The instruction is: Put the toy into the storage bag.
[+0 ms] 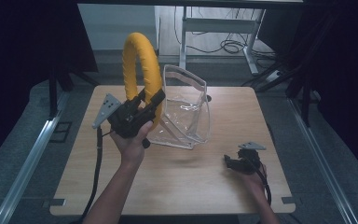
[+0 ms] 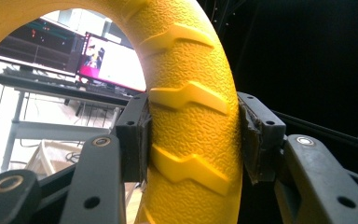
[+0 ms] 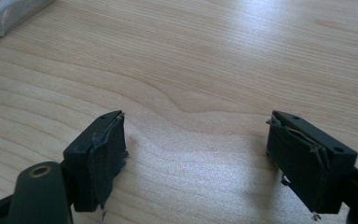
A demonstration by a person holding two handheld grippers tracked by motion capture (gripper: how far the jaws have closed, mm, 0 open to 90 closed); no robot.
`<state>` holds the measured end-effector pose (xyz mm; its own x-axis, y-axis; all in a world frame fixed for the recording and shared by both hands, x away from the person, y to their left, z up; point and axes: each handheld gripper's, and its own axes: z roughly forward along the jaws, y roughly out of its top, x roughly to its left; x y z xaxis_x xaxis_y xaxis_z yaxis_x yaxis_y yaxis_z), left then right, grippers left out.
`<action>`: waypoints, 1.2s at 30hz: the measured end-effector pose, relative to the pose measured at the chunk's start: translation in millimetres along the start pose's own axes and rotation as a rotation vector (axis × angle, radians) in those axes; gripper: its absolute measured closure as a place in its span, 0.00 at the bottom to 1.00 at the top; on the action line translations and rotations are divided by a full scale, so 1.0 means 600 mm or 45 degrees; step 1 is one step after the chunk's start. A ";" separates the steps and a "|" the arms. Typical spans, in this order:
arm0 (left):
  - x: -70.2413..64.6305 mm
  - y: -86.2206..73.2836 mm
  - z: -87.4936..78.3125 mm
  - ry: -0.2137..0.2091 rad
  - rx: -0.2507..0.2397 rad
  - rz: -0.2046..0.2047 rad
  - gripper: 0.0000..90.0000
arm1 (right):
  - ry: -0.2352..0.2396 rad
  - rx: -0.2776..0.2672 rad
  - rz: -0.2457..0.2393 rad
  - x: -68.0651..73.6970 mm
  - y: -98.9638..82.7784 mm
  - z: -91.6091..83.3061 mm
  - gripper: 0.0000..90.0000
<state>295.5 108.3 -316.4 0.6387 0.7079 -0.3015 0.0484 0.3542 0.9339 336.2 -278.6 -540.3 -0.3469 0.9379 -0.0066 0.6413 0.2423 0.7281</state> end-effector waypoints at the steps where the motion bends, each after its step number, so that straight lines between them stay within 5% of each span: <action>1: -0.006 0.004 0.004 -0.010 -0.002 0.008 0.57 | 0.000 0.000 0.000 0.000 0.000 0.000 0.22; 36: -0.100 0.022 0.113 -0.163 0.001 0.037 0.56 | 0.003 -0.003 0.009 -0.001 0.001 0.001 0.22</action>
<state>309.9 28.7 -273.0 0.7325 0.6341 -0.2476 0.0288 0.3344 0.9420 337.3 -278.7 -540.3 -0.3441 0.9389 0.0004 0.6421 0.2350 0.7297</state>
